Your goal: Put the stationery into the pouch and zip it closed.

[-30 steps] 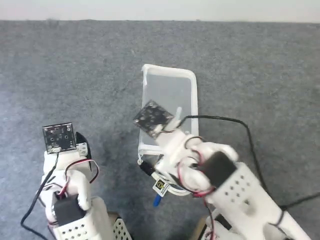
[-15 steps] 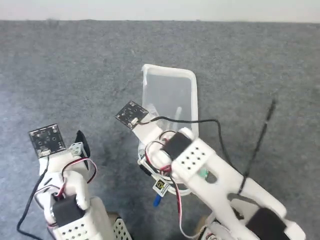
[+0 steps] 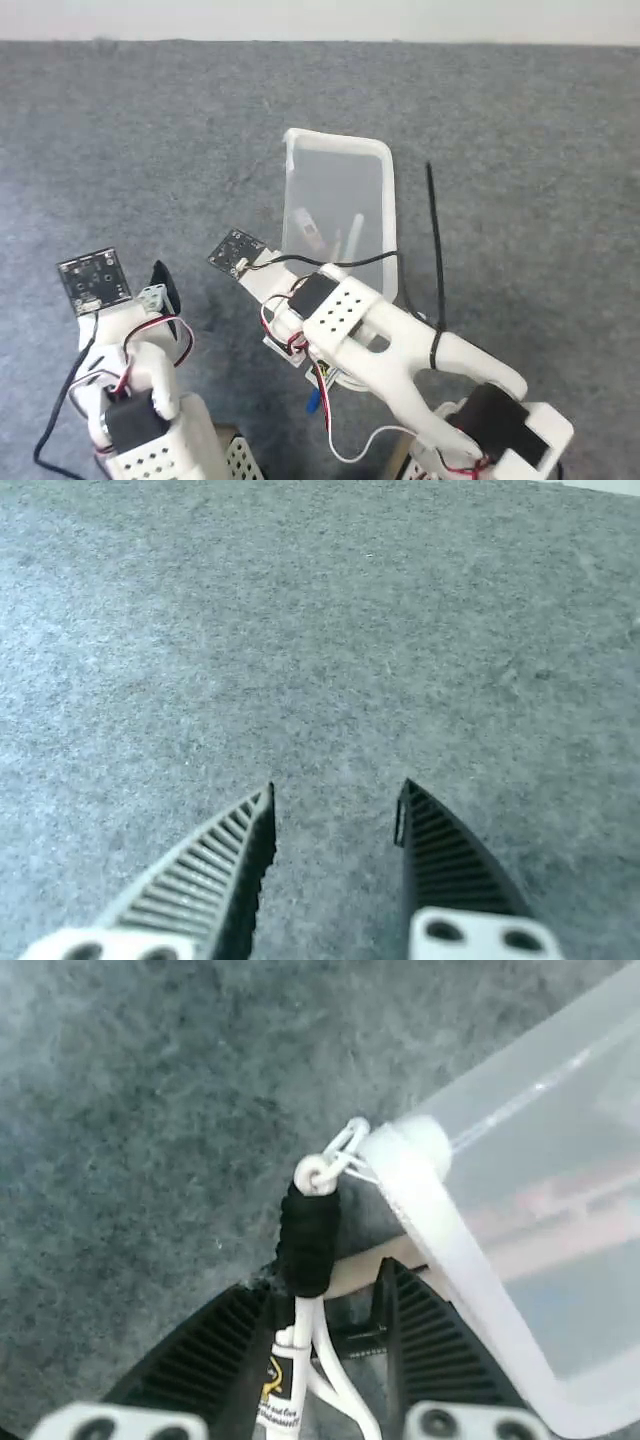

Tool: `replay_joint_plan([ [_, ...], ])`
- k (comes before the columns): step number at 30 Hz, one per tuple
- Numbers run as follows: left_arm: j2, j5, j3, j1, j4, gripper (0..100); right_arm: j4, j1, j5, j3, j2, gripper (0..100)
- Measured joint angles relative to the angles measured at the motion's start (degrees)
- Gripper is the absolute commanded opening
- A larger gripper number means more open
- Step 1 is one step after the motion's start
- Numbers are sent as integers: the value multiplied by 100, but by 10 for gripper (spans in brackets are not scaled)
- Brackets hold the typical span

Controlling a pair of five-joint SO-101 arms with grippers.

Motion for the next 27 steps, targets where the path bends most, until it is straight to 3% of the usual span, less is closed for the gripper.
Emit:
replay_joint_plan([
  [7, 0, 0, 0, 0, 0, 190, -246, -316, 0, 0, 9, 145],
  [25, 0, 0, 0, 0, -132, 190, -686, -132, 0, 0, 897, 143],
  [27, 0, 0, 0, 0, -141, 190, -686, -123, 0, 0, 985, 110],
])
